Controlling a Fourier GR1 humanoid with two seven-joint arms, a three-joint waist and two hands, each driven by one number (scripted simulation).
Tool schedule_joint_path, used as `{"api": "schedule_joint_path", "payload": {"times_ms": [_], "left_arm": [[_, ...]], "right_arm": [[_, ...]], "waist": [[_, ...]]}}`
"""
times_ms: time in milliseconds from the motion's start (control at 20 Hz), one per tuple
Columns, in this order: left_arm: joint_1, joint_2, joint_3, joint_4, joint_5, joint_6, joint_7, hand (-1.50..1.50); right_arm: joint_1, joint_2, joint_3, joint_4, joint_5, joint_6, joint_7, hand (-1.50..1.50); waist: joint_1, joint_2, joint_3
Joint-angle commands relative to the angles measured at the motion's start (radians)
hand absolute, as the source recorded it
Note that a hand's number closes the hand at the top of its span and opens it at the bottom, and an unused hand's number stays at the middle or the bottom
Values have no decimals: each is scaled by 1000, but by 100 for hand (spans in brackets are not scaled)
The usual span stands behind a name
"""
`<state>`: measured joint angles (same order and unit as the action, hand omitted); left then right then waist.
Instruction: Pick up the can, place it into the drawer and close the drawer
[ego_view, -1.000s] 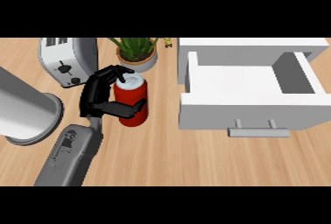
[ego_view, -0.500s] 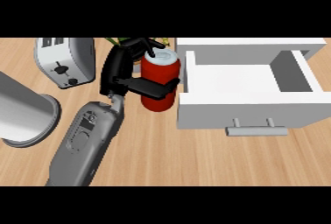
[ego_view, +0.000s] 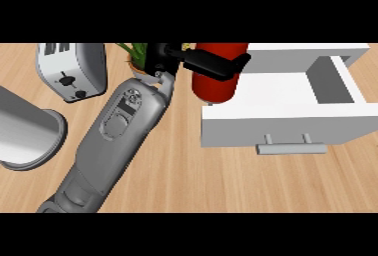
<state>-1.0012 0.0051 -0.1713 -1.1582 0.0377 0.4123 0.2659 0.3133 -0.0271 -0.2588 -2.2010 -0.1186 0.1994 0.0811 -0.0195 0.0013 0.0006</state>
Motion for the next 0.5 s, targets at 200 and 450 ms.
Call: {"api": "schedule_joint_path", "payload": {"times_ms": [200, 450], "left_arm": [[-231, -5, -14, 249, 85, 82, -26, 150], [-328, -5, -12, 406, 138, 65, -79, 150]], "right_arm": [[23, -9, -34, -4, -48, 40, -7, -150], [-52, -28, -46, 38, -24, 14, 10, -150]], "waist": [[-15, 3, 0], [-21, 8, 1]]}}
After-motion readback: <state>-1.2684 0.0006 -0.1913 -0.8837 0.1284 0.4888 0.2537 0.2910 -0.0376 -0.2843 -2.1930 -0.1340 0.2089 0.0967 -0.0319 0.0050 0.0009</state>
